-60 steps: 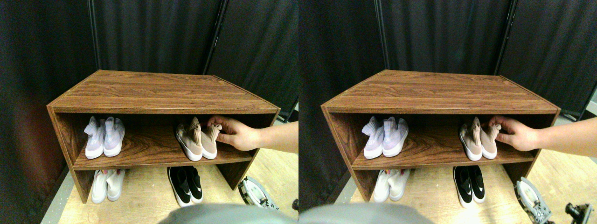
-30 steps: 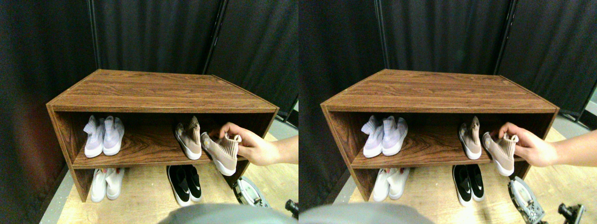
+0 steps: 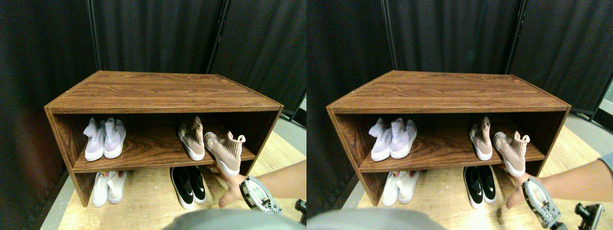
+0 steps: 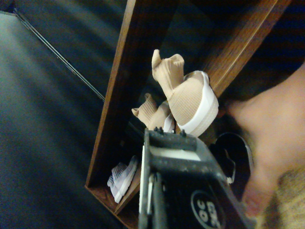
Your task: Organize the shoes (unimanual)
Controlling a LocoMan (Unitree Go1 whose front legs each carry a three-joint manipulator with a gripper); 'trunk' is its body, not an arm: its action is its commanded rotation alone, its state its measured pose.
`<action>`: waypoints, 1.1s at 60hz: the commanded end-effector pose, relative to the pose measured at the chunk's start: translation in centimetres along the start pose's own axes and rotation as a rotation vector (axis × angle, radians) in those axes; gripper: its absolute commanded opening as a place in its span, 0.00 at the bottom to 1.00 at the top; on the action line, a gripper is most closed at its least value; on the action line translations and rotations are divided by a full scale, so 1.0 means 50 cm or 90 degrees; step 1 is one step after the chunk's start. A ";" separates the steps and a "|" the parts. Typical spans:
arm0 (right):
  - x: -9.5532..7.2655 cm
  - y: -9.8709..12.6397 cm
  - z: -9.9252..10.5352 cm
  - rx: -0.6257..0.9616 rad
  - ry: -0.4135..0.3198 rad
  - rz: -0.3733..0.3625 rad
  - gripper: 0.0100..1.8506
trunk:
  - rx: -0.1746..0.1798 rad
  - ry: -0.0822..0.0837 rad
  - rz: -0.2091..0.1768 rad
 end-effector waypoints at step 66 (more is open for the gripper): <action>0.011 0.031 -0.001 0.068 -0.037 0.007 0.57 | -0.007 0.023 -0.008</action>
